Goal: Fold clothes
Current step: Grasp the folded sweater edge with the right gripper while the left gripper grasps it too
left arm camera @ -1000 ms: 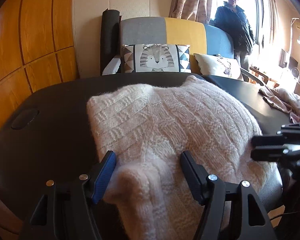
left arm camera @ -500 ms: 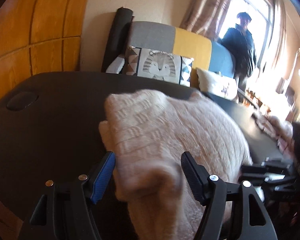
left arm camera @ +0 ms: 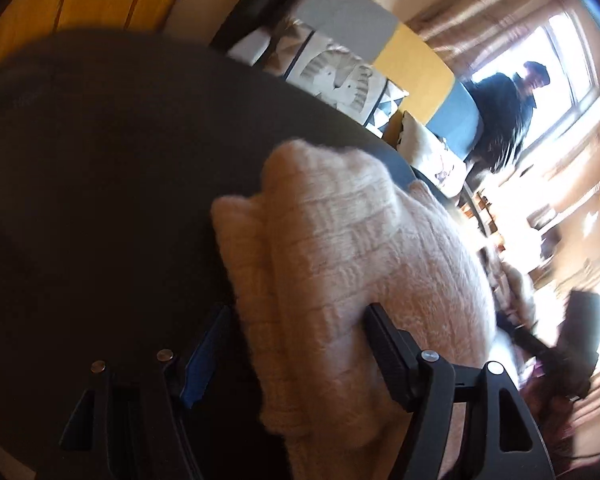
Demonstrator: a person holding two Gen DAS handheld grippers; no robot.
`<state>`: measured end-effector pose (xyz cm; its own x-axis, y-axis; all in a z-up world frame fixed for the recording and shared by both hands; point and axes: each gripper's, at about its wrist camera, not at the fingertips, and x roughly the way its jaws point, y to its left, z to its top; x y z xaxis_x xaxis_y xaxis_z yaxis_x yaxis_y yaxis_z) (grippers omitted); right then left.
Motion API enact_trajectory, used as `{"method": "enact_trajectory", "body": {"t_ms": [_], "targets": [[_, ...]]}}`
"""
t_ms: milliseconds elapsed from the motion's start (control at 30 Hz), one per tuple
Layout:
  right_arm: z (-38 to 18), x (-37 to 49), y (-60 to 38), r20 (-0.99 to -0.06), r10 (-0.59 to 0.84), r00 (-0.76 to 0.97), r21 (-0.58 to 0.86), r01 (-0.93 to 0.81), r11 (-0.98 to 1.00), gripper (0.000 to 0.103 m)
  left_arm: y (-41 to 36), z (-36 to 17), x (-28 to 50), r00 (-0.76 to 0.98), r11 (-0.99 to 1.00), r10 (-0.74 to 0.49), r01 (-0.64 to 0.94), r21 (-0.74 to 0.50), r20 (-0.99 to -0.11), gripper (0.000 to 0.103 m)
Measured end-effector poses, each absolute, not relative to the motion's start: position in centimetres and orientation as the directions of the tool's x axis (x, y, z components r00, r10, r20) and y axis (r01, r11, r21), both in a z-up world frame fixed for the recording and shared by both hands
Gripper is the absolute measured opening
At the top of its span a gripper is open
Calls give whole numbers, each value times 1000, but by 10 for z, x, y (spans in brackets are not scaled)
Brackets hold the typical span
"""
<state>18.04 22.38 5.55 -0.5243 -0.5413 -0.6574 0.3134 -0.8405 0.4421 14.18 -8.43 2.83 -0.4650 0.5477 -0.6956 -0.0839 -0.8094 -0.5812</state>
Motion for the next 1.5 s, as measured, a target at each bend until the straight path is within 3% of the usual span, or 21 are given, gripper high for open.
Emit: {"method": "enact_trajectory", "body": {"t_ms": [67,267,567,767,933,1000,1067,1267,1500], "targets": [[49,169,224,-664,-567,-488,486,294,-823,76,-92,23,137,-449,-776,582,-59,-628,-678,76],[29,141,222,-661,-645,-384,601,245,-761,76,-82,27,130,-423,-818,558,-137,-558,-714,80],[4,114,225,-603,-750,-273,739,162,-653,79,-89,20,113,-394,-763,634,-180,-621,-665,82],[-5,105,218,-587,-779,-221,772,137,-620,80,-93,16,102,-373,-726,679,-208,-656,-633,83],[-6,103,215,-586,-778,-225,775,125,-619,80,-80,20,98,-376,-760,647,-247,-601,-664,83],[-5,106,213,-589,-773,-237,771,121,-625,79,-78,21,96,-377,-765,642,-255,-592,-667,79],[-5,108,209,-601,-762,-243,762,115,-637,71,-80,17,96,-376,-742,665,-241,-625,-645,58],[8,112,205,-653,-710,-264,717,87,-692,53,-79,19,108,-434,-730,670,-239,-640,-602,39],[54,122,190,-689,-632,-354,585,242,-774,48,-73,45,124,-518,-769,629,-302,-564,-580,32]]}}
